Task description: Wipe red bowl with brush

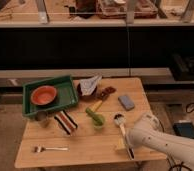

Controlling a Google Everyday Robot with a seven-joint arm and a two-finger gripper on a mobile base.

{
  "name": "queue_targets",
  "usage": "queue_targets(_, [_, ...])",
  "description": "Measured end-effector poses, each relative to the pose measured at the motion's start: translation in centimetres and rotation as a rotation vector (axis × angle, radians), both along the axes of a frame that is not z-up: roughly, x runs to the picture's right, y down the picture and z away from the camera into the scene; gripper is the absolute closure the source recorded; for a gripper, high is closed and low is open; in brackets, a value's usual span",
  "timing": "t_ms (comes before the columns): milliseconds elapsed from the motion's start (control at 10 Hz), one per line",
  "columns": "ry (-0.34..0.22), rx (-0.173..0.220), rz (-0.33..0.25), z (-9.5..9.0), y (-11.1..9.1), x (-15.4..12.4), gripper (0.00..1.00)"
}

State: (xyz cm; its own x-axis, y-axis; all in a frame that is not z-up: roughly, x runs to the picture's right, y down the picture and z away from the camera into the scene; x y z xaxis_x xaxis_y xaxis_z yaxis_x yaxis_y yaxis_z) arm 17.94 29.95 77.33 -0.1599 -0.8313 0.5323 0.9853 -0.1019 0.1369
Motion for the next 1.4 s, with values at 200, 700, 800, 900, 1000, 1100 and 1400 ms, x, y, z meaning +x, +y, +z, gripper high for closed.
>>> queue_targets(200, [-0.002, -0.01, -0.002, 1.0, 0.8, -0.2, 0.2])
queue_targets(700, [-0.003, -0.016, -0.006, 1.1, 1.1, -0.3, 0.42])
queue_targets(800, [-0.001, -0.017, -0.005, 1.1, 1.1, -0.2, 0.52])
queue_targets(900, [0.002, -0.018, -0.004, 0.9, 1.0, -0.1, 0.62])
queue_targets(1000, [0.001, -0.015, 0.0, 0.7, 0.7, -0.1, 0.72])
queue_targets(1100, [0.0, -0.011, 0.001, 0.5, 0.3, -0.1, 0.84])
queue_targets(1400, [-0.003, -0.021, -0.007, 0.0, 0.6, -0.2, 1.0])
